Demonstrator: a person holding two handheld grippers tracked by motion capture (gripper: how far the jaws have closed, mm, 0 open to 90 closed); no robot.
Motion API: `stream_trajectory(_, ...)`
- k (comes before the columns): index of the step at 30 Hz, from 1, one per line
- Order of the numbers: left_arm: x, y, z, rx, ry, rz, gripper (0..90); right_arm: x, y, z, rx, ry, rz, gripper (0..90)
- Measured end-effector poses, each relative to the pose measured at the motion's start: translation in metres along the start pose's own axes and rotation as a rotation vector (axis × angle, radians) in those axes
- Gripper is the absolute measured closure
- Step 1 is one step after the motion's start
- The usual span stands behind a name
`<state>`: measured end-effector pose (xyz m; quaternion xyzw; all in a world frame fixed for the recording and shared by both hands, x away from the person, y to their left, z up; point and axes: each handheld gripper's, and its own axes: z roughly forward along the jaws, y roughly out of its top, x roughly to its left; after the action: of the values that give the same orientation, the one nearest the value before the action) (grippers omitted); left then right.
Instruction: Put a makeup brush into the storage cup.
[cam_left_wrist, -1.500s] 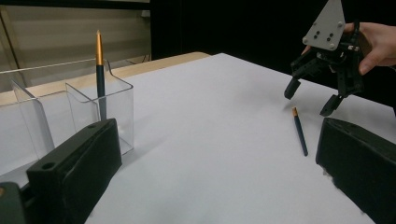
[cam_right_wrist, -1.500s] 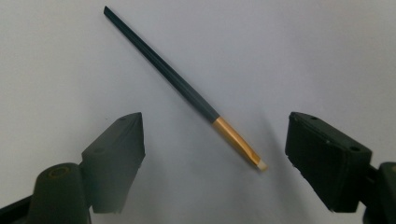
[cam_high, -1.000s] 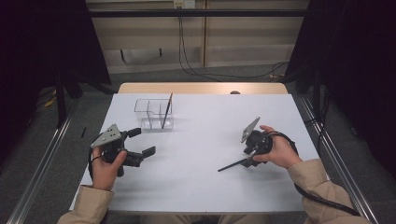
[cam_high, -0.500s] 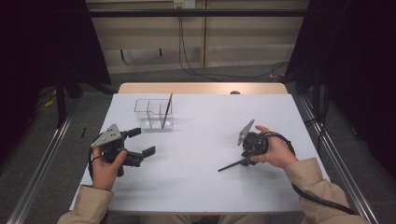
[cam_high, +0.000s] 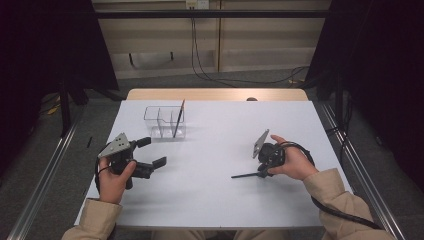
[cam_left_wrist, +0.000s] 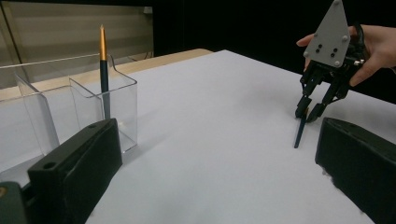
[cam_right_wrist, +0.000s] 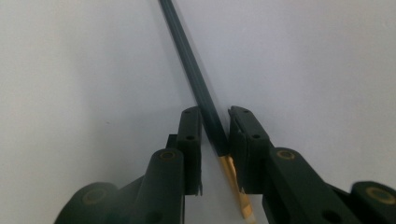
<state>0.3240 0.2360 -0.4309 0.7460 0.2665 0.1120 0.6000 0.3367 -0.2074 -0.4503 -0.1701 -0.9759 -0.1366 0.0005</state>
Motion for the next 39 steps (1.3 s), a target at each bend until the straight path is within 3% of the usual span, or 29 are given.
stream_trajectory(9,-0.0010,0.0001,0.0046,0.019,-0.010,0.006,0.4,0.0011,0.0028,0.0008,0.018,0.012,-0.010,83.6)
stream_trajectory(16,-0.0008,0.0001,0.0062,0.018,-0.010,0.001,0.4,-0.0010,0.0031,0.0011,0.021,0.027,0.001,83.7)
stream_trajectory(25,-0.0017,-0.0039,0.0059,0.032,-0.014,0.002,0.4,-0.0043,0.0077,0.0021,0.058,0.043,0.070,82.5)
stream_trajectory(33,-0.0020,-0.0024,0.0070,0.024,-0.014,0.002,0.4,-0.0055,0.0018,0.0018,0.022,0.051,0.096,83.5)
stream_trajectory(39,-0.0015,-0.0048,0.0072,0.035,-0.015,-0.004,0.4,-0.0050,0.0079,0.0023,0.059,0.047,0.106,83.9)
